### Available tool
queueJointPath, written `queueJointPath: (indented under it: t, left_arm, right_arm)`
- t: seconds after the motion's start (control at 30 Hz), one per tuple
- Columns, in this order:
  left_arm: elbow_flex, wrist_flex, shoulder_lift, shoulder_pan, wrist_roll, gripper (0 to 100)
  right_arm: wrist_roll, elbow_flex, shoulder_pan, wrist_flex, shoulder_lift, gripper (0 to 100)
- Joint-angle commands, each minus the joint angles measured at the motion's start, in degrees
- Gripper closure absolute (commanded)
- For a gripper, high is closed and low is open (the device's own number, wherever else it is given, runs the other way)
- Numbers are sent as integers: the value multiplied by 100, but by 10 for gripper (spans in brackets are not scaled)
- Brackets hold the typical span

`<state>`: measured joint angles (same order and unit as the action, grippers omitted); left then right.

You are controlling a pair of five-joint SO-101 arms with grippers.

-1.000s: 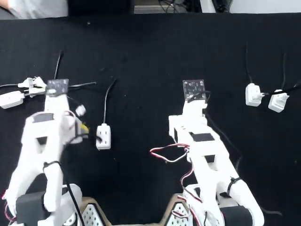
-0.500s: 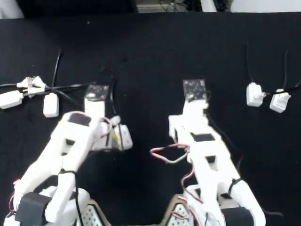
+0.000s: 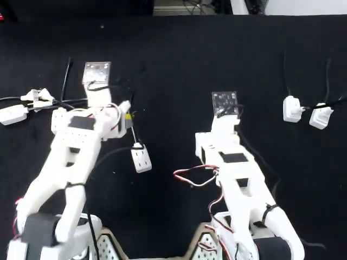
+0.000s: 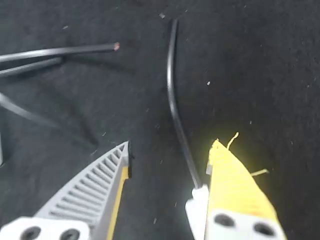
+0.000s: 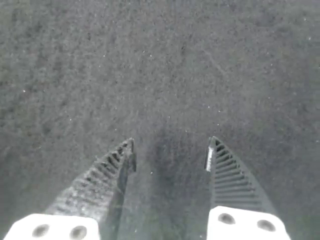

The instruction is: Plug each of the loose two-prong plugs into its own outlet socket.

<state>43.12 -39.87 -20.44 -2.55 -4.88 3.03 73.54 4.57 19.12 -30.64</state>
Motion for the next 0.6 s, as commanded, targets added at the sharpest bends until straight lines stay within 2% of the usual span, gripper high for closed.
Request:
queueJointPath:
  t: [0.0,0.33,0.57]
  left_arm:
    - [-233,765,791,-92,-97,747]
    - [-1130,932,2620,-119,-782,751]
    - [-1068,-519,1987,725,-1037,761]
  right_arm:
    - [35,-286,-88,-141,-251,776]
    - [35,-374,-62,-105,-251,776]
    - [35,-374,-62,-105,-251,776]
